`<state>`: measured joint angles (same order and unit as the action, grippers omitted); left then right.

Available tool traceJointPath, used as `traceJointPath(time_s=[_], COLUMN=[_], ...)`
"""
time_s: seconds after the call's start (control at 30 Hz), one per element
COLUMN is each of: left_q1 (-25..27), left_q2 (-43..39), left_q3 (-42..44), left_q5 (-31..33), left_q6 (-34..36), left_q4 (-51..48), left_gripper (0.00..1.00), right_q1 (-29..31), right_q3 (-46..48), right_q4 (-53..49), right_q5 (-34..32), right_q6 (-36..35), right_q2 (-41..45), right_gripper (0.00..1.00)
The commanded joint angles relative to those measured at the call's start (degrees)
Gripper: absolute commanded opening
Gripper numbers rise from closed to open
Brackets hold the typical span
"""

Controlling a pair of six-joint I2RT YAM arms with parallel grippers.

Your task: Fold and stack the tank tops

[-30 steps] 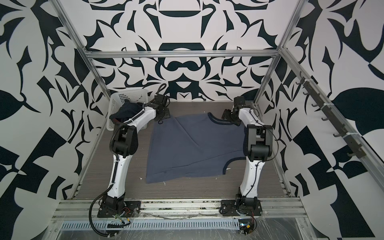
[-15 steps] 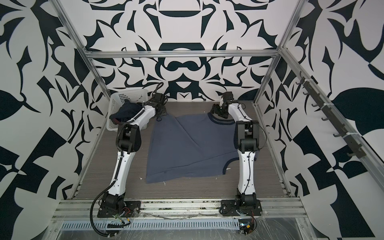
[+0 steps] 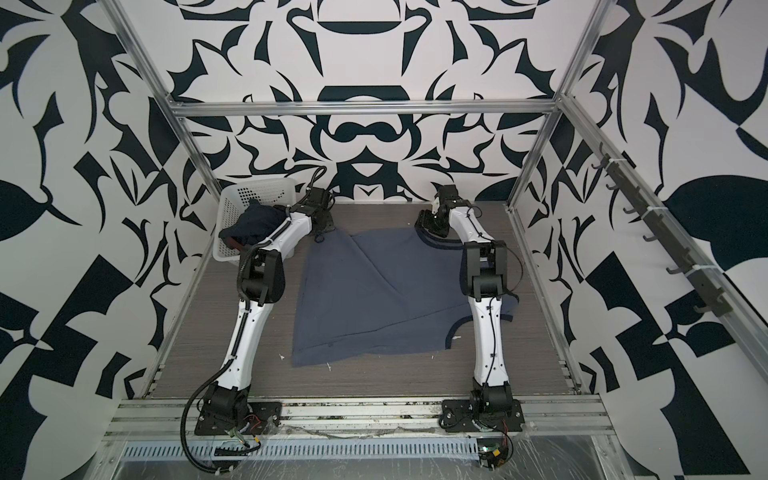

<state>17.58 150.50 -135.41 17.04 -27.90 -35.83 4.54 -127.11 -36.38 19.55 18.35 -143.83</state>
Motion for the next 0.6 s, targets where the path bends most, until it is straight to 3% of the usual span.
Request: traceJointPath(time_s=[0.0, 0.23, 0.5, 0.57], left_q1=[-0.38, -0.49, -0.51, -0.51], left_q2=[1.87, 0.65, -5.52, -8.00], left_q3=[-0.99, 0.18, 7.04, 9.92], left_q5=[-1.26, -1.39, 1.17, 2.41], left_q6=[0.02, 0.74, 1.94, 2.44], left_q4=[-1.12, 0.01, 3.93, 6.12], left_gripper=[0.42, 0.26, 0.03, 0.00], right_q1=[0.98, 1.74, 1.68, 1.49], right_q3=[-4.20, -10.75, -10.91, -10.84], right_q4=[-1.66, -5.19, -5.19, -5.19], right_q5=[1.66, 3.24, -0.49, -2.36], right_q6=[-1.03, -1.42, -1.83, -1.98], right_q2=[-0.27, -4.04, -1.97, -1.11], right_gripper=[0.66, 0.45, 0.01, 0.00])
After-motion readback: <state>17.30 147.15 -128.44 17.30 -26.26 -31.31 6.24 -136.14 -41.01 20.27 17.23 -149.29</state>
